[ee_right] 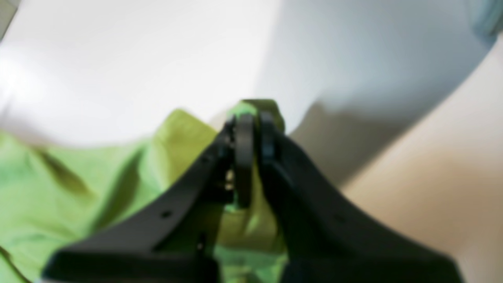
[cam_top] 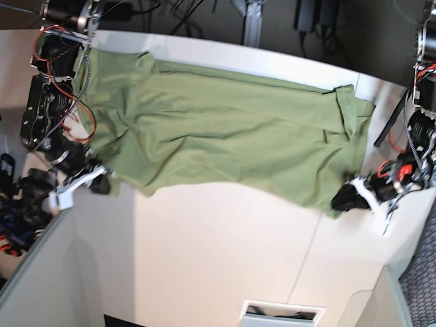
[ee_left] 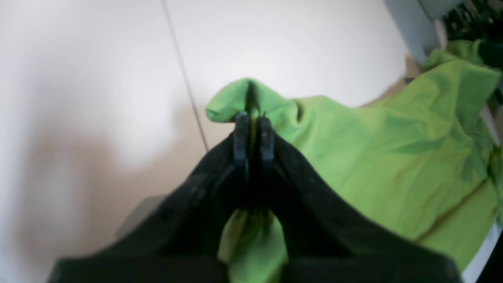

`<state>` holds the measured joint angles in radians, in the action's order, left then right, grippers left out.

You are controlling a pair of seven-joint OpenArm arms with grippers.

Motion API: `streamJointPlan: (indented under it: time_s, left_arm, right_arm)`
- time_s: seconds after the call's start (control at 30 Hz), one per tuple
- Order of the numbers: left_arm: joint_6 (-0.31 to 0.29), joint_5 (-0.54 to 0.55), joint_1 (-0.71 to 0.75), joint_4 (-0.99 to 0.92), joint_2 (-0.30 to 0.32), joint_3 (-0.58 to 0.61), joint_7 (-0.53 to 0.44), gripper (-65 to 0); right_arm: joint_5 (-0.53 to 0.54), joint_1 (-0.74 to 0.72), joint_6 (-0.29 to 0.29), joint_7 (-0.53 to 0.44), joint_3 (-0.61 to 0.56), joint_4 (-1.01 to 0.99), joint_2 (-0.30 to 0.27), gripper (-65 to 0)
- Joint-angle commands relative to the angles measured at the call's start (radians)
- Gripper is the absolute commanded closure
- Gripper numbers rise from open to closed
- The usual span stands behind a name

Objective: Layout the t-shirt on the table in an organized manner, then fold the t-shirt properly
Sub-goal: 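Lift the held edge with both grippers and fold it over the shirt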

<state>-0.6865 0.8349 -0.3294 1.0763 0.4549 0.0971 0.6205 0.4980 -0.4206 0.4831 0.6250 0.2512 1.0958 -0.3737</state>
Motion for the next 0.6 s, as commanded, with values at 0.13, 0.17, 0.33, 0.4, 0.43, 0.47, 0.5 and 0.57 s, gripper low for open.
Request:
streamJointPlan:
  time_s: [0.13, 0.17, 0.33, 0.4, 0.43, 0.47, 0.5, 0.57]
  left_arm:
    - [-0.012, -0.014, 0.068, 0.166, 0.022, -0.006, -0.018, 0.0]
    - [-0.012, -0.022, 0.086, 0.197, 0.025, -0.006, -0.018, 0.0]
    - [-0.012, -0.052, 0.167, 0.331, 0.06, -0.011, -0.032, 0.0]
    - [-0.012, -0.051, 0.189, 0.357, 0.073, -0.02, -0.033, 0.0]
    - [-0.012, -0.05, 0.198, 0.366, 0.079, -0.021, -0.033, 0.0]
    - [-0.012, -0.051, 0.204, 0.371, 0.084, -0.021, -0.032, 0.0]
    - [-0.012, -0.051, 0.211, 0.372, 0.089, -0.021, -0.032, 0.0]
    - [-0.012, -0.055, 0.224, 0.372, 0.092, -0.021, -0.029, 0.0]
  right_arm:
    - [0.042, 0.108, 0.007, -0.022, 0.043, 0.149, -0.034, 0.0]
    - [0.045, 0.135, 0.007, -0.022, 0.053, 0.172, -0.034, 0.0]
    - [0.053, 0.253, 0.007, -0.022, 0.107, 0.269, -0.034, 0.0]
    - [0.054, 0.296, 0.007, -0.022, 0.128, 0.299, -0.034, 0.0]
    - [0.062, 0.316, 0.007, -0.023, 0.139, 0.312, -0.034, 0.0]
    - [0.067, 0.333, 0.007, -0.023, 0.15, 0.323, -0.034, 0.0]
    - [0.071, 0.349, 0.007, -0.023, 0.161, 0.332, -0.034, 0.0]
    - [0.079, 0.374, 0.007, -0.022, 0.18, 0.341, -0.034, 0.0]
